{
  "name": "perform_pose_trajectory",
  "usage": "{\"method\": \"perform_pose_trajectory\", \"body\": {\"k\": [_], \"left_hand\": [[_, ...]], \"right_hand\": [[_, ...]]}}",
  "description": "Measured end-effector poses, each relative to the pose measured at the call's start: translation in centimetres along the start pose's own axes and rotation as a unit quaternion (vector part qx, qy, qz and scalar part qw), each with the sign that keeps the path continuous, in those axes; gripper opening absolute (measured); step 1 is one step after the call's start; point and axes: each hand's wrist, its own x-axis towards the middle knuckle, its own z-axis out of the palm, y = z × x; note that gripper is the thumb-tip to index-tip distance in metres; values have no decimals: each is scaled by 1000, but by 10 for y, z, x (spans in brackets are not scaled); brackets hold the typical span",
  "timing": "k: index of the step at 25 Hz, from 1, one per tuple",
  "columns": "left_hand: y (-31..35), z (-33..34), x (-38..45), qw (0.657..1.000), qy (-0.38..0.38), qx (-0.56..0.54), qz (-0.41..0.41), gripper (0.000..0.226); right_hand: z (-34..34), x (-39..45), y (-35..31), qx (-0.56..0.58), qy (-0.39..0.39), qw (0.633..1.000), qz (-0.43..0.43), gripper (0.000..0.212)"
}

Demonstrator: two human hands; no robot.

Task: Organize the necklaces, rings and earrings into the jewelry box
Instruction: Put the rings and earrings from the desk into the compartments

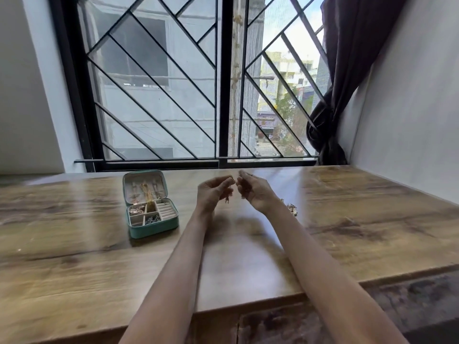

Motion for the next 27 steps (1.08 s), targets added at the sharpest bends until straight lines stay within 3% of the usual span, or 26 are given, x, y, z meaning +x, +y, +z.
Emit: {"method": "perform_pose_trajectory", "body": {"k": [3, 8, 17, 27], "left_hand": [[-1, -1, 1, 1000, 1, -17, -5, 7], [3, -3, -1, 1000, 11, -8, 10, 7], [4, -5, -5, 999, -4, -39, 12, 9], [5, 0, -10, 999, 7, -19, 28, 11]], "right_hand": [[-2, 0, -1, 50, 11, 998, 26, 10], [4, -8, -6, 38, -48, 998, 28, 7], [5, -12, -7, -93, -111, 989, -5, 16], [14, -14, 1, -58, -96, 994, 0, 14]]}}
